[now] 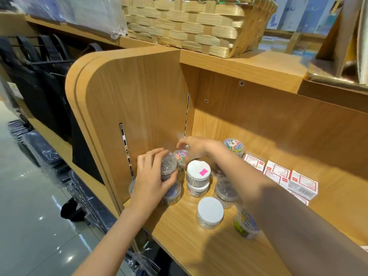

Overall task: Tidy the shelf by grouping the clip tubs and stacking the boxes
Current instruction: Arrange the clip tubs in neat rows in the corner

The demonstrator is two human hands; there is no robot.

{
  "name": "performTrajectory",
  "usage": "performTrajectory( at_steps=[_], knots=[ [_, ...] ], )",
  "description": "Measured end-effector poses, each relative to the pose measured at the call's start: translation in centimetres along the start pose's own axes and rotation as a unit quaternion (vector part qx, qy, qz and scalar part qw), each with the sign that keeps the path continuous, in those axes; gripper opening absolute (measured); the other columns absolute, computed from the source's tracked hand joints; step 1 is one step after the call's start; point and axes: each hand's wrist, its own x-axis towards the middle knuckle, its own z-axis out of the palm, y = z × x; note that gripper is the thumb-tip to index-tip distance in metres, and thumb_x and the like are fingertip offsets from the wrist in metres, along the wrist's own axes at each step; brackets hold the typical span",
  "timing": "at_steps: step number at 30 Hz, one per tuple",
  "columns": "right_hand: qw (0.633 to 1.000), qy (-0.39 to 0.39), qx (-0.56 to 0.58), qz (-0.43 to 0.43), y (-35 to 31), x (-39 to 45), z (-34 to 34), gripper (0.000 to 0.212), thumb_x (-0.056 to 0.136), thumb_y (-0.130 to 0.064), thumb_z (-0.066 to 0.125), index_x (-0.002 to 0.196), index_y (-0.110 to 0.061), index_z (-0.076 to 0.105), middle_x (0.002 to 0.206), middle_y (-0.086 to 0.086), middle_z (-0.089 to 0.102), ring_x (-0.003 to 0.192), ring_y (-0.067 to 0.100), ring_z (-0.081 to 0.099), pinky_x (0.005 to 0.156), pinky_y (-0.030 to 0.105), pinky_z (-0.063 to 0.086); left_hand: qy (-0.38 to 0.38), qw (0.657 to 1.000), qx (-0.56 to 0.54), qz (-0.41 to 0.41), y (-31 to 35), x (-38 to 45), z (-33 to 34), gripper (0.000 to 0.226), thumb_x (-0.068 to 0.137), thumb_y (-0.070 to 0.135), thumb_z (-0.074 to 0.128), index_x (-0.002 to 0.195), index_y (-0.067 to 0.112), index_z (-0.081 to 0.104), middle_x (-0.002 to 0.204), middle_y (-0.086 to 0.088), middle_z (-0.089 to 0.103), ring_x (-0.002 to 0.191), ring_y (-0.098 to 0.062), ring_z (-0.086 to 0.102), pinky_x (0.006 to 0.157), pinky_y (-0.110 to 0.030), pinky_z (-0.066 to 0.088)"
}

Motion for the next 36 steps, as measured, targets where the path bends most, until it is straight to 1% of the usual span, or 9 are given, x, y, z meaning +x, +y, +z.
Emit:
performTrajectory(
  at_steps=[4, 10, 14, 16, 18, 21, 26, 31, 36],
  knots=[
    [1.0, 0.029, -0.007, -0.001, 0.6, 0.5, 1.0, 0.063, 0.072, -0.015, 0.077, 0.127, -0.014, 0.046, 0.132, 0.008, 0.049, 0.113, 0.025, 0.049, 0.081, 0.028, 0.042, 0.0, 1.0, 0.003, -0.002, 0.0, 0.1, 0.0, 0.054, 0.074, 0.026, 0.073, 0.121, 0.01, 0.052, 0.119, -0.003, 0.05, 0.106, -0.015, 0.035, 0.089, -0.026, 0.032],
    [0.994, 0.097, 0.012, -0.041, 1.0, -1.0, -0.4, 0.063, 0.068, -0.02, 0.08, 0.122, -0.015, 0.049, 0.124, 0.004, 0.052, 0.108, 0.02, 0.048, 0.079, 0.024, 0.035, 0.001, 1.0, -0.002, -0.001, -0.1, 0.0, 0.0, 0.055, 0.074, 0.026, 0.073, 0.122, 0.011, 0.051, 0.119, -0.003, 0.05, 0.107, -0.012, 0.034, 0.088, -0.025, 0.033],
    [0.99, 0.139, -0.007, -0.028, 1.7, -4.1, -4.0, 0.063, 0.07, -0.021, 0.079, 0.124, -0.018, 0.048, 0.12, 0.003, 0.055, 0.094, 0.015, 0.045, 0.077, 0.024, 0.036, 0.0, 1.0, -0.003, 0.001, -0.2, 0.0, 0.1, 0.055, 0.074, 0.027, 0.073, 0.122, 0.012, 0.05, 0.12, -0.002, 0.049, 0.108, -0.015, 0.035, 0.089, -0.026, 0.033],
    [0.991, 0.127, -0.044, 0.003, 2.0, -5.0, -5.1, 0.063, 0.071, -0.023, 0.078, 0.127, -0.02, 0.047, 0.113, 0.002, 0.054, 0.094, 0.016, 0.045, 0.084, 0.028, 0.042, -0.001, 1.0, -0.003, 0.0, -0.2, 0.0, 0.2, 0.055, 0.074, 0.027, 0.073, 0.122, 0.012, 0.05, 0.121, -0.002, 0.049, 0.109, -0.016, 0.035, 0.089, -0.027, 0.033],
    [0.994, 0.074, -0.063, 0.041, 2.3, -5.1, -4.8, 0.067, 0.073, -0.022, 0.077, 0.131, -0.023, 0.044, 0.109, 0.002, 0.051, 0.097, 0.02, 0.05, 0.087, 0.032, 0.046, -0.002, 1.0, -0.005, -0.004, -0.2, 0.0, 0.3, 0.056, 0.074, 0.026, 0.074, 0.123, 0.012, 0.05, 0.121, -0.003, 0.049, 0.11, -0.016, 0.035, 0.088, -0.027, 0.033],
    [0.995, 0.031, -0.054, 0.072, 2.7, -4.4, -2.7, 0.065, 0.075, -0.014, 0.074, 0.132, -0.019, 0.043, 0.111, 0.008, 0.056, 0.095, 0.024, 0.061, 0.07, 0.03, 0.049, -0.001, 1.0, -0.007, -0.008, -0.3, 0.0, 0.3, 0.057, 0.074, 0.026, 0.074, 0.123, 0.013, 0.049, 0.121, -0.003, 0.049, 0.111, -0.015, 0.034, 0.088, -0.026, 0.034],
    [0.978, 0.111, -0.168, 0.056, 2.6, -4.5, -1.5, 0.055, 0.081, -0.027, 0.069, 0.127, -0.012, 0.042, 0.122, 0.011, 0.055, 0.114, 0.029, 0.05, 0.091, 0.036, 0.038, -0.001, 1.0, -0.004, -0.007, -0.3, 0.0, 0.4, 0.057, 0.074, 0.026, 0.074, 0.123, 0.013, 0.05, 0.121, -0.004, 0.049, 0.111, -0.015, 0.034, 0.088, -0.026, 0.033],
    [0.98, 0.126, -0.153, 0.011, 3.2, -4.7, -1.0, 0.036, 0.082, -0.036, 0.066, 0.107, -0.015, 0.051, 0.091, -0.002, 0.056, 0.092, 0.023, 0.053, 0.083, 0.035, 0.032, 0.0, 1.0, -0.001, -0.005, -0.4, 0.0, 0.5, 0.057, 0.073, 0.025, 0.075, 0.123, 0.013, 0.05, 0.121, -0.004, 0.05, 0.111, -0.016, 0.034, 0.088, -0.028, 0.035],
    [0.985, 0.103, -0.134, -0.032, 3.5, -5.3, -1.7, 0.029, 0.078, -0.026, 0.071, 0.099, -0.018, 0.054, 0.074, -0.011, 0.047, 0.078, 0.016, 0.047, 0.068, 0.029, 0.033, 0.002, 1.0, -0.005, -0.006, -0.5, -0.1, 0.6, 0.058, 0.073, 0.024, 0.075, 0.123, 0.014, 0.048, 0.121, -0.003, 0.049, 0.11, -0.017, 0.035, 0.088, -0.029, 0.037]
  ],
)
